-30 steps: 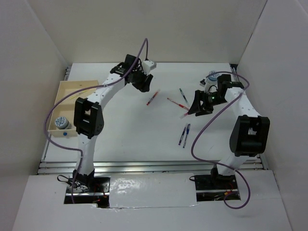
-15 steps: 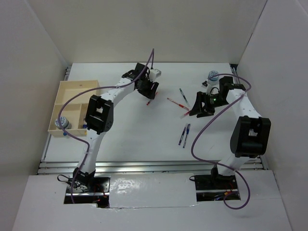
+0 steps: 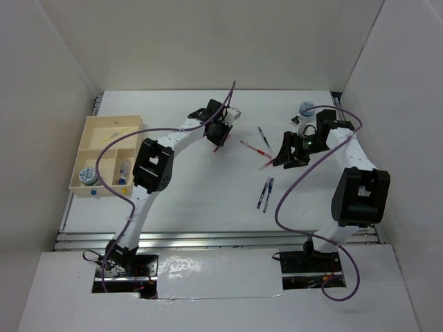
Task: Sort the stationery into containers
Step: Pick up the pen from the center of the board, then place the pen in the storage box.
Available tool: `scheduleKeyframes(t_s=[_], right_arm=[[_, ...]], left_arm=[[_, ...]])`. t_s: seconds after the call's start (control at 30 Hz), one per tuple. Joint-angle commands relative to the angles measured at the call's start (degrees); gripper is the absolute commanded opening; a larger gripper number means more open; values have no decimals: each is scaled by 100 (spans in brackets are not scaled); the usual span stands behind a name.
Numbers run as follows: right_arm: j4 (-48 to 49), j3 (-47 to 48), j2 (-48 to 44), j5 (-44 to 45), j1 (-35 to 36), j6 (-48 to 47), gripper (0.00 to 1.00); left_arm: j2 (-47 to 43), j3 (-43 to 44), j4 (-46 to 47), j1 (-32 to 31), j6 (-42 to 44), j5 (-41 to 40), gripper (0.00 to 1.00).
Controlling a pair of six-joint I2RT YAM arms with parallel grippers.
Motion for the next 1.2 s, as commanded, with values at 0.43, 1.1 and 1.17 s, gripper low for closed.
scheduleKeyframes(t_s=[0.43, 1.1, 1.17], right_arm=[[8, 100, -443, 230, 149, -222, 71], [149, 196, -136, 528, 808, -143, 71], [158, 187, -101, 555, 844, -117, 71]], left_arm=[[-2314, -1503, -236, 1084, 860, 1295, 0], [-2127, 43, -3093, 5083, 8340, 1744, 0], [-2047, 61, -3040, 5154, 8649, 1743, 0]])
